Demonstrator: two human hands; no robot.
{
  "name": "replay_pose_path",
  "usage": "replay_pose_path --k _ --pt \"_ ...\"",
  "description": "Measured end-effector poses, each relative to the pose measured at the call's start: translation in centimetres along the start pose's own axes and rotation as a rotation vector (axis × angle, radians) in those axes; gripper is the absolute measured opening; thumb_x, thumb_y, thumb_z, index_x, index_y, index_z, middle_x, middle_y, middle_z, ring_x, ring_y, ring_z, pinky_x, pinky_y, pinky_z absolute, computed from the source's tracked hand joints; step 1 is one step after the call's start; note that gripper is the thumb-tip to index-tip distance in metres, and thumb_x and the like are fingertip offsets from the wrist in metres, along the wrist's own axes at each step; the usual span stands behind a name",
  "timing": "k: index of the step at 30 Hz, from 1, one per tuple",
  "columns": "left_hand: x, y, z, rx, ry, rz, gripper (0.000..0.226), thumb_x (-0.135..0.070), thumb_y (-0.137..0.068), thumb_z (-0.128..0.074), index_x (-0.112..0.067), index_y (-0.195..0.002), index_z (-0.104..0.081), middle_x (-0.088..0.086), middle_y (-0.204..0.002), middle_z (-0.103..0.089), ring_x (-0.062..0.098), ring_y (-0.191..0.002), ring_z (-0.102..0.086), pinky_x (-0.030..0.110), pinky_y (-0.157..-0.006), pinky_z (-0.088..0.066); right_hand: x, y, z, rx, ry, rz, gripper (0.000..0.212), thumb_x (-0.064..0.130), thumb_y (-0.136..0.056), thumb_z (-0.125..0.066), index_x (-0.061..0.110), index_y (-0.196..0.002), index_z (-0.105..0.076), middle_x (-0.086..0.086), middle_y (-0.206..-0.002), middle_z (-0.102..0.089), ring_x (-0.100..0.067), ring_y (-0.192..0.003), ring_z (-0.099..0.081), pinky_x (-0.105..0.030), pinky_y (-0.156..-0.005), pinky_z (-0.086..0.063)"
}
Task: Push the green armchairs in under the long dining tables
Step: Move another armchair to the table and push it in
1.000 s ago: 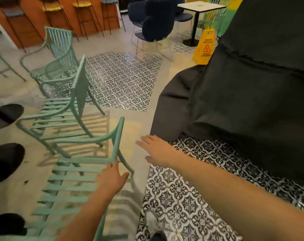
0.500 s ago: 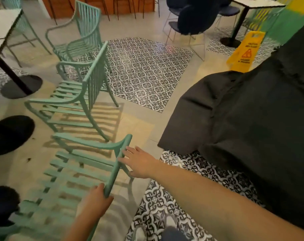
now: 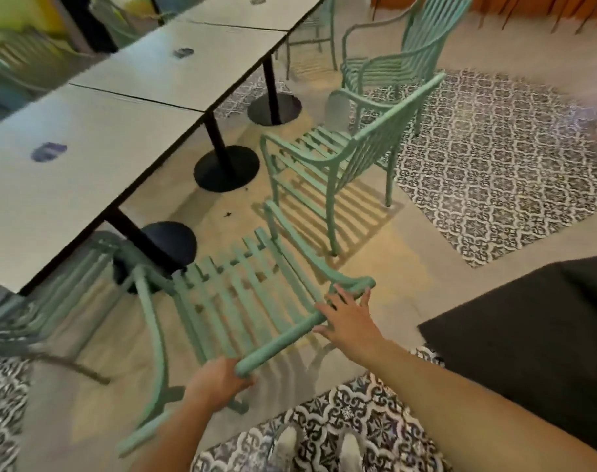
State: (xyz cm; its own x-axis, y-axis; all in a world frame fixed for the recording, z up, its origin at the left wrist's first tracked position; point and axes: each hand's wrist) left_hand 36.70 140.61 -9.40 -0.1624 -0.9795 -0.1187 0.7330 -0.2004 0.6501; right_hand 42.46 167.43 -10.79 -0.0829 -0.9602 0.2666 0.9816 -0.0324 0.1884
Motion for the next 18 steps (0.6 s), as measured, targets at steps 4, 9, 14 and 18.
replay_pose_path --k 4,9,14,18 --pt "-0.4 0.0 -0.2 -0.046 -0.028 0.033 0.033 -0.060 -0.083 -0.059 -0.028 -0.093 -0.061 -0.005 -0.085 -0.060 0.014 -0.077 -0.057 0.028 -0.066 -0.045 -0.4 -0.7 0.5 0.012 -0.023 0.023 0.046 0.052 -0.094 -0.045 0.028 -0.134 -0.051 0.000 -0.145 -0.042 -0.021 -0.147 -0.012 -0.076 -0.104 0.007" --pt "-1.9 -0.5 -0.2 -0.054 0.024 0.064 0.038 -0.060 -0.083 -0.062 -0.025 -0.098 -0.064 -0.004 -0.081 -0.058 0.016 -0.080 -0.059 0.029 -0.069 -0.047 -1.9 -2.7 2.7 0.084 0.007 0.065 0.046 0.052 -0.095 -0.042 0.028 -0.134 -0.048 0.005 -0.144 -0.038 -0.016 -0.146 -0.011 -0.071 -0.107 0.005" --pt "-3.8 -1.2 -0.2 -0.057 0.151 0.129 0.033 -0.057 -0.083 -0.065 -0.025 -0.086 -0.056 -0.011 -0.066 -0.050 0.008 -0.060 -0.052 0.023 -0.051 -0.036 -3.5 -6.1 4.5 0.129 0.061 0.155 0.045 0.051 -0.095 -0.043 0.030 -0.135 -0.047 0.007 -0.142 -0.040 -0.013 -0.146 -0.010 -0.069 -0.109 0.001" --pt "-4.5 -2.4 0.3 -0.051 0.193 0.177 0.047 -0.062 -0.081 -0.063 -0.020 -0.103 -0.067 -0.002 -0.087 -0.065 0.016 -0.077 -0.064 0.028 -0.062 -0.048 -4.5 -9.5 5.1 0.138 0.118 0.224 0.045 0.053 -0.095 -0.041 0.032 -0.134 -0.046 0.008 -0.141 -0.040 -0.012 -0.146 -0.012 -0.067 -0.111 -0.001"
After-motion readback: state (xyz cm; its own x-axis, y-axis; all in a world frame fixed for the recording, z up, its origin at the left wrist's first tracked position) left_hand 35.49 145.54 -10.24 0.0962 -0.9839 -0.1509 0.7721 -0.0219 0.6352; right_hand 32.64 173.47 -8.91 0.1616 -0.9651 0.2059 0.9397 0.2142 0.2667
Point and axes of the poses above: each hand's wrist, its own y-axis away from the middle knuckle, its own z-axis out of the back of the hand, x = y × z
